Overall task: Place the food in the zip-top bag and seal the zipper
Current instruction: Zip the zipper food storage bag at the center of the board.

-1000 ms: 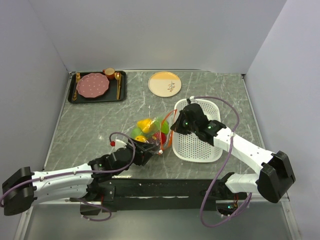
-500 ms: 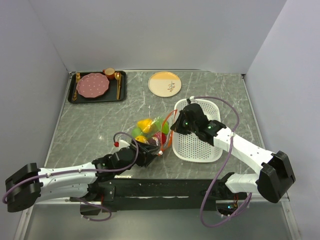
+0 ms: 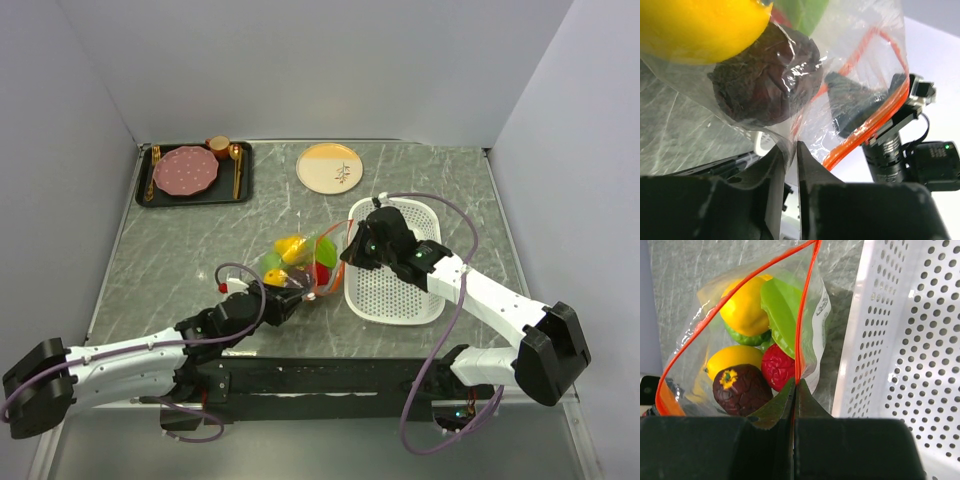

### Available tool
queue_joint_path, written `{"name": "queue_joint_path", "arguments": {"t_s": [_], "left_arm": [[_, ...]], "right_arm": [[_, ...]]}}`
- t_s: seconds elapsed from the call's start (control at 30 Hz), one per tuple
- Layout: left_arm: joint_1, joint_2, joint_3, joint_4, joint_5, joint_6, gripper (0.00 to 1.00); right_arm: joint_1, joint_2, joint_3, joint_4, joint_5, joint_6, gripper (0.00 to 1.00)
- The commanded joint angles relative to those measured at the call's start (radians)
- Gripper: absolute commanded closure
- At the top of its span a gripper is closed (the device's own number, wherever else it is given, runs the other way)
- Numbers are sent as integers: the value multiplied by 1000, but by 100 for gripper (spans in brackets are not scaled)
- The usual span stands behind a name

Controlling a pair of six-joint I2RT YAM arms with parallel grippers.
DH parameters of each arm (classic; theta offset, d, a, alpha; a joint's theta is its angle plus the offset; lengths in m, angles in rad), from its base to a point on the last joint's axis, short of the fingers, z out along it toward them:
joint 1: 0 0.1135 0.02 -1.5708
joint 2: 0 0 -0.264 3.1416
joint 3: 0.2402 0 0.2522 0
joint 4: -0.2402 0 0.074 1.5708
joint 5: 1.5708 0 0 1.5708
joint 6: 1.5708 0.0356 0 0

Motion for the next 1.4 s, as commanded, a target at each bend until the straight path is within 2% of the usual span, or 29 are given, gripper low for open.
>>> {"name": "queue_joint_path", "arguments": {"t_s": [0.0,0.07,0.23,0.27,0.3,0.43,0.57,0.6,0.7,0.87,1.07,1.13,1.37], "left_arm": [[27,12,-4,58,29,7,82],[33,16,-1,56,44,18,87],[44,-8,12,26,49,47,93],[45,-14,10,14,46,53,94],[47,-27,11,12,36,61,94],[48,-33,22,6,30,98,96],[50,-7,57,-2,41,164,95],[48,11,77,-3,44,179,95],[50,47,117,-14,59,224,98],[50,78,128,30,82,264,97],[50,125,137,50,121,271,98],[50,136,136,53,130,271,98],[53,165,140,82,144,285,98]], "right_arm": [[-4,-17,20,37,-19,-23,99],[-4,-15,20,35,-19,-26,96],[-16,-21,62,-38,75,-71,77],[-21,-27,84,-72,83,-77,67],[-27,-49,91,-84,87,-91,52],[-42,-124,95,-113,87,-76,37],[-41,-201,42,-109,14,9,36],[-38,-233,20,-94,-68,65,36],[3,-291,-69,-23,-152,171,37],[93,-330,-125,3,-144,259,41],[198,-294,-147,70,-105,332,46],[217,-264,-133,75,-94,346,51],[263,-242,-145,69,-94,411,52]]}}
